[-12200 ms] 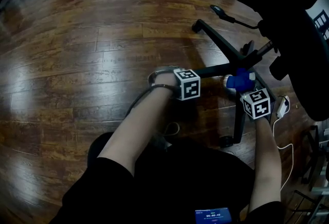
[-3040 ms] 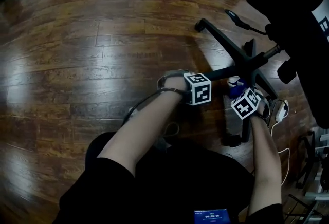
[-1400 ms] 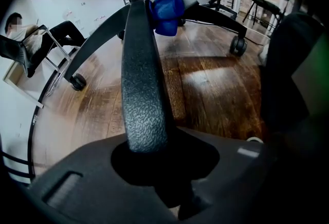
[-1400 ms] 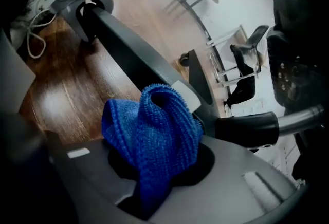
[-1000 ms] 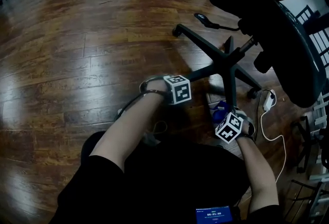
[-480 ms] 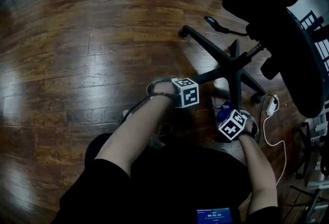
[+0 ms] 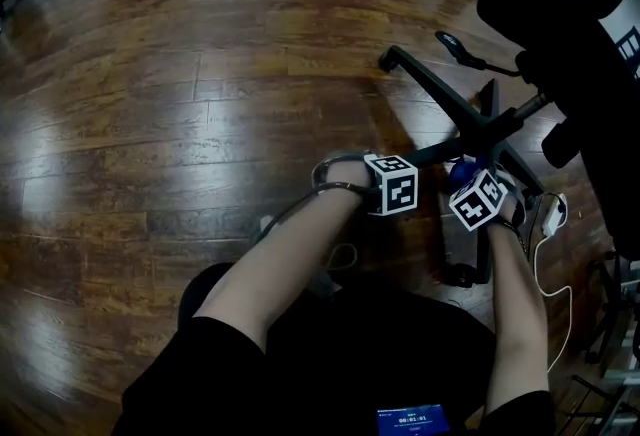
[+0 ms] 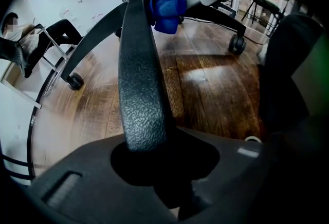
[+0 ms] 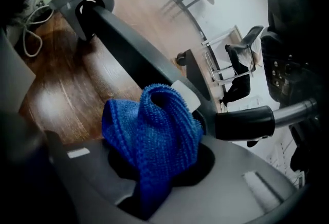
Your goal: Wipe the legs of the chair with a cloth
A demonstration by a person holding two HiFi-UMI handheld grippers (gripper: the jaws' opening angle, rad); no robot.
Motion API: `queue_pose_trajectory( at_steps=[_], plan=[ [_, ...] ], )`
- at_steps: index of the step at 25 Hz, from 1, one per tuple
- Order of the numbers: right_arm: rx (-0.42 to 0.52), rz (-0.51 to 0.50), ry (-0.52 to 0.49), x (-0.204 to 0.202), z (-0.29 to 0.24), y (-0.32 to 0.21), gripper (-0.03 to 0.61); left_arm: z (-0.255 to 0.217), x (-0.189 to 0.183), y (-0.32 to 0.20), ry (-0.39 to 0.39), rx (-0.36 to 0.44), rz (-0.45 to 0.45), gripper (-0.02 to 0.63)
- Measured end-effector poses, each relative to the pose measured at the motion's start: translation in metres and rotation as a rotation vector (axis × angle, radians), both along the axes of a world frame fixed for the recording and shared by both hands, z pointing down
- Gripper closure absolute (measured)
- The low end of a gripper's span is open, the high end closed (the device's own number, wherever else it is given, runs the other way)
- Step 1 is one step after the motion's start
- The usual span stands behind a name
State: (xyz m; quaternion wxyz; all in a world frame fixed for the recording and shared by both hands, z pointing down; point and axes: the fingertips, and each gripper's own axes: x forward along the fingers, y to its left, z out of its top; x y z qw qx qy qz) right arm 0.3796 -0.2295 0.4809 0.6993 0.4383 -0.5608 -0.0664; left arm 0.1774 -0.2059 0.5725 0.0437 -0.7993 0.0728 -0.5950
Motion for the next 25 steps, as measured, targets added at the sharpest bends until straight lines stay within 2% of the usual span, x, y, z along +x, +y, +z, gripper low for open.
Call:
queue_pose_trajectory(
  at_steps=[3,11,14,16,19,25],
  plan=[
    [-0.065,0.005,-0.012,-0.002,0.011,0.032,0.497,0.002,-0.001,-0.001,0.002,0.002,-0.004,0.531],
    [-0.292,-0.031,-0.031,-0.002,0.054,0.178,0.497,0.004,-0.004,-0.002,0.007,0.021,-0.018,0.531],
    [-0.346,-0.032,-0.049,-0.001,0.060,0.207,0.497,0.004,-0.004,-0.001,0.007,0.024,-0.022,0.531],
    [-0.351,-0.032,-0.063,0.000,0.059,0.206,0.497,0.004,-0.003,-0.001,0.003,0.025,-0.025,0.531],
    [-0.289,-0.020,-0.082,0.002,0.052,0.177,0.497,0.003,-0.002,-0.001,-0.006,0.026,-0.025,0.531],
    [-0.127,-0.007,-0.103,0.002,0.021,0.062,0.497,0.004,-0.001,0.000,-0.023,0.023,-0.024,0.531]
  ],
)
